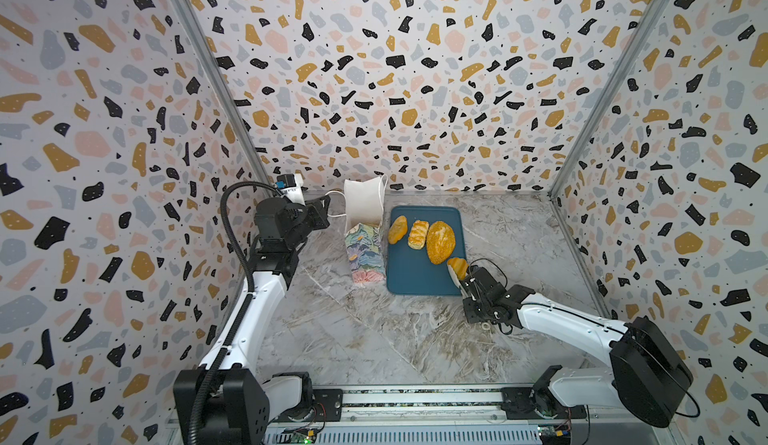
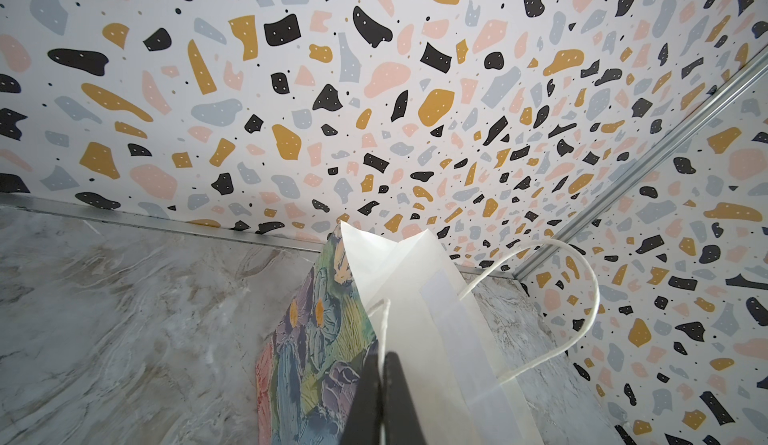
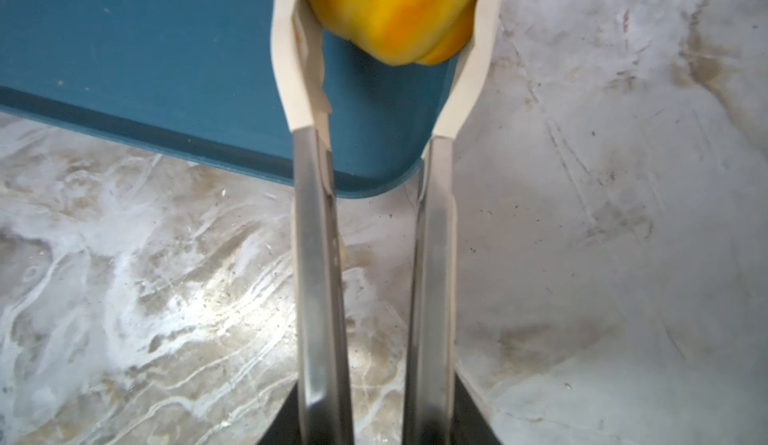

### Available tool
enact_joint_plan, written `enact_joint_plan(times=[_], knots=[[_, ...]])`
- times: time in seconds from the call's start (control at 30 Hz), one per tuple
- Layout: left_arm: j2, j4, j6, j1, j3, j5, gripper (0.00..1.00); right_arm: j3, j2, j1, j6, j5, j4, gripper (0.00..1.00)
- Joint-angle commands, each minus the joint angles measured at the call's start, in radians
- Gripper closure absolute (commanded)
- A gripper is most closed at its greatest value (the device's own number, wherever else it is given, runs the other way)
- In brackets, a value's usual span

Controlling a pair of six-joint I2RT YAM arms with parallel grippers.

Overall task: Place the fake bread into the paper bag
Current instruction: 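Close the tongs on the yellow striped bun with the right gripper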

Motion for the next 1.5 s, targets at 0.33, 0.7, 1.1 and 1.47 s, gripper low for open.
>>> enact_joint_plan(times=[0.33,0.7,1.1,1.47], knots=[[-0.010,0.052,-0.002,-0.001,-0.013,0.004,1.00,0.018,-0.118,0.012,0.009,0.031,-0.010,0.73],[-0.014,0.052,-0.002,-0.002,-0.013,0.003,1.00,0.000,-0.119,0.011,0.012,0.063,-0.025,0.71],[-0.013,0.047,0.004,-0.003,-0.011,0.000,1.00,0.047,-0.013,0.012,-0.023,0.149,-0.072,0.61],[-0.011,0.044,0.007,-0.003,-0.008,-0.003,1.00,0.079,0.007,0.028,-0.050,0.178,-0.077,0.46]])
